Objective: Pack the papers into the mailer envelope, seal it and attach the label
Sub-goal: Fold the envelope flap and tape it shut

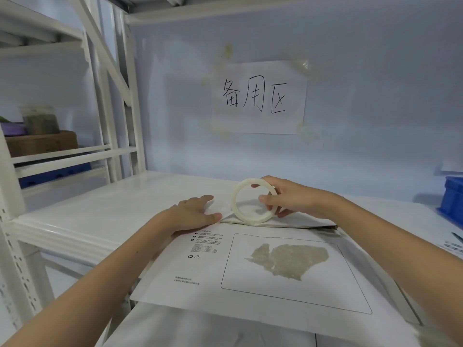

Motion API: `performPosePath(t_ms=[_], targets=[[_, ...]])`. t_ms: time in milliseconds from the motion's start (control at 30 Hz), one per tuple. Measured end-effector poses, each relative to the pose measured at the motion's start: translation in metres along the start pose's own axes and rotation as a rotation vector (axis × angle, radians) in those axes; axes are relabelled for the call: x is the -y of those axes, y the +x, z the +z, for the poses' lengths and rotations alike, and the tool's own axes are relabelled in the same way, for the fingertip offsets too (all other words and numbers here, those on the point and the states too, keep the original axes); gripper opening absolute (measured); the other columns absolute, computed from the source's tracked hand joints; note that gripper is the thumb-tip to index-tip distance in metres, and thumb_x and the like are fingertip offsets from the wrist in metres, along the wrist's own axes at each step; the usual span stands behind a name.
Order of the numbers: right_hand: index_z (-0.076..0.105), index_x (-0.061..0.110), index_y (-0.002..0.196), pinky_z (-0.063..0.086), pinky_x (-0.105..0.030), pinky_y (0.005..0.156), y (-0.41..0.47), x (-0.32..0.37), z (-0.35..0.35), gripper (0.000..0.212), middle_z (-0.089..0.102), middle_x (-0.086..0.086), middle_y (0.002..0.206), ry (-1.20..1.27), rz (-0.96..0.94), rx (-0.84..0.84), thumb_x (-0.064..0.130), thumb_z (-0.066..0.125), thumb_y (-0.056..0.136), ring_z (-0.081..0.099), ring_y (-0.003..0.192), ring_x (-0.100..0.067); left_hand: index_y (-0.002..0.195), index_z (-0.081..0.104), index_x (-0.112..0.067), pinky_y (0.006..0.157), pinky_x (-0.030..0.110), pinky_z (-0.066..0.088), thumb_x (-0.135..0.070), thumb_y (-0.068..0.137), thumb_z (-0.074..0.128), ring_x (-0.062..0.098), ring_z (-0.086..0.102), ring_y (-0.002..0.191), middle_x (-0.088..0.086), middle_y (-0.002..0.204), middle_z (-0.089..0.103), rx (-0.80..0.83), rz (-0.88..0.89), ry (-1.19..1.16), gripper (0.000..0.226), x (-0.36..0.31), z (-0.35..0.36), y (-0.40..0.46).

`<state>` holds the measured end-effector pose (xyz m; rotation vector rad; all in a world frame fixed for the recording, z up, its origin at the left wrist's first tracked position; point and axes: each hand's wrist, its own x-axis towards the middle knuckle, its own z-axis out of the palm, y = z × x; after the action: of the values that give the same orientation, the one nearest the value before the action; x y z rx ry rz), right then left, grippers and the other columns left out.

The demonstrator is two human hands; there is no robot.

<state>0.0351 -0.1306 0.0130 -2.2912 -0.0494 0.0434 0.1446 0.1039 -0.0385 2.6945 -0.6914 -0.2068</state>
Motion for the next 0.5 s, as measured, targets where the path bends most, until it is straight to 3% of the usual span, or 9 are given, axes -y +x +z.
performPosePath(t_ms=[133, 267, 367, 500], targets=[[0.062, 0.015, 0.105, 0.044, -0.033, 0.075, 0.007, -0.017, 0.015, 0.023, 0.075, -0.004, 0.095, 0.239, 0.06, -0.04, 0.013, 0.073, 0.085, 0.057, 0.083, -0.019, 0.153, 0.018, -0.037, 0.119, 0.047, 0.016, -0.065, 0.089, 0.046, 0.027, 0.016, 0.149, 0.0, 0.163, 0.02, -0.001, 0.001, -0.009, 0.076, 0.003, 0.0, 0.002], [0.063, 0.014, 0.091, 0.052, -0.033, 0.082, 0.01, -0.018, 0.016, 0.021, 0.069, -0.008, 0.087, 0.292, 0.023, -0.122, 0.004, 0.075, 0.078, 0.063, 0.078, -0.018, 0.152, 0.021, -0.039, 0.119, 0.046, 0.017, -0.067, 0.087, 0.048, 0.026, 0.017, 0.149, -0.001, 0.162, 0.022, -0.01, -0.011, -0.028, 0.076, 0.005, 0.001, 0.003], [0.062, 0.011, 0.092, 0.054, -0.037, 0.095, 0.001, -0.014, 0.009, 0.02, 0.066, -0.013, 0.08, 0.282, -0.058, -0.118, -0.005, 0.063, 0.082, 0.066, 0.08, -0.022, 0.152, 0.022, -0.038, 0.119, 0.046, 0.018, -0.066, 0.088, 0.048, 0.027, 0.019, 0.148, 0.0, 0.161, 0.023, -0.011, -0.007, -0.034, 0.075, 0.003, 0.001, 0.002], [0.063, 0.014, 0.095, 0.054, -0.037, 0.083, -0.015, -0.014, -0.002, 0.025, 0.063, -0.01, 0.071, 0.046, -0.135, -0.188, -0.004, 0.047, 0.087, 0.063, 0.072, -0.019, 0.152, 0.021, -0.036, 0.118, 0.046, 0.019, -0.065, 0.089, 0.048, 0.027, 0.02, 0.148, 0.001, 0.161, 0.024, 0.005, -0.001, -0.028, 0.075, 0.003, -0.001, 0.003]])
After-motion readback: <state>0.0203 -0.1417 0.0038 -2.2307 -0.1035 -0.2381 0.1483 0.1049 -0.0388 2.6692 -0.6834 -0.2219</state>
